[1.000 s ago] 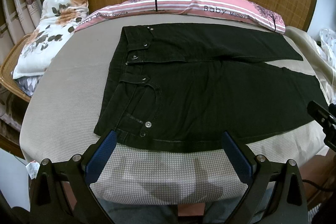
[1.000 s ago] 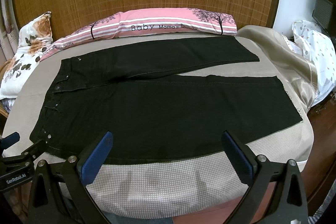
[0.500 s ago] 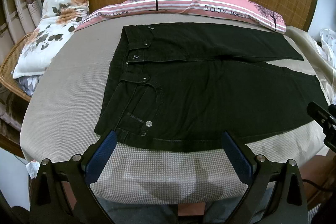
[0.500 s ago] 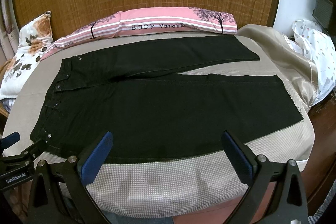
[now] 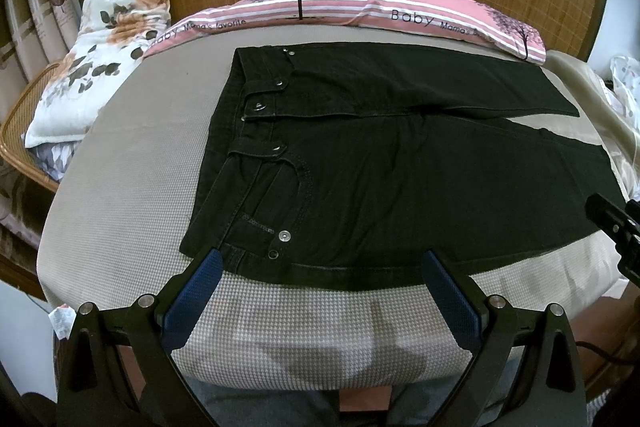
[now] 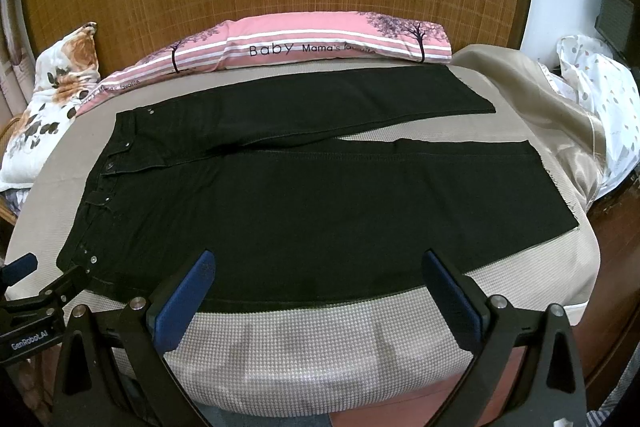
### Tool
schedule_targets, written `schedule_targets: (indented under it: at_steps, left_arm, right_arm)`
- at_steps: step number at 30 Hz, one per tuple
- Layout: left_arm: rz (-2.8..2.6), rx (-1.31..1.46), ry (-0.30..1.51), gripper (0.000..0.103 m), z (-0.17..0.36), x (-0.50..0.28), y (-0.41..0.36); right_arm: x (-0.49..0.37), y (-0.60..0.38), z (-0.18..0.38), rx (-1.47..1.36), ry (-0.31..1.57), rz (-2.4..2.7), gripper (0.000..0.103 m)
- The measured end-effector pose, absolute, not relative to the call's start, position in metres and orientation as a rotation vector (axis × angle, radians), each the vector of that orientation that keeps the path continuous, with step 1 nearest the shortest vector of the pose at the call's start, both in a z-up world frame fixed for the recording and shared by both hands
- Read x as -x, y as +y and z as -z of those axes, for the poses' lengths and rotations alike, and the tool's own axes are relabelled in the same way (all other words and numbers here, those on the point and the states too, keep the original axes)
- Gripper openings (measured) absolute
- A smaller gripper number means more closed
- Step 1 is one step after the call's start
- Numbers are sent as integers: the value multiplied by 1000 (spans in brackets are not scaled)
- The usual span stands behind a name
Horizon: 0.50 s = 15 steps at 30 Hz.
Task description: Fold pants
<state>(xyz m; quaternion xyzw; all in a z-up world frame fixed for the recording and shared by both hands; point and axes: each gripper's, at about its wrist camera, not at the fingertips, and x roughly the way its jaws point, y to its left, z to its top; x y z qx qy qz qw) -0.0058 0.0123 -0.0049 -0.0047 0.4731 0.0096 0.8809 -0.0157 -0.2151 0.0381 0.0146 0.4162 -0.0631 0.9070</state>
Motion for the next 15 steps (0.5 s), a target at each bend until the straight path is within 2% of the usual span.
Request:
schedule_targets:
  at_steps: [15]
  left_arm:
    - [18,50,984,99,8,-5,20]
  right_arm:
    - [7,-223,-36,-63,862,110,102]
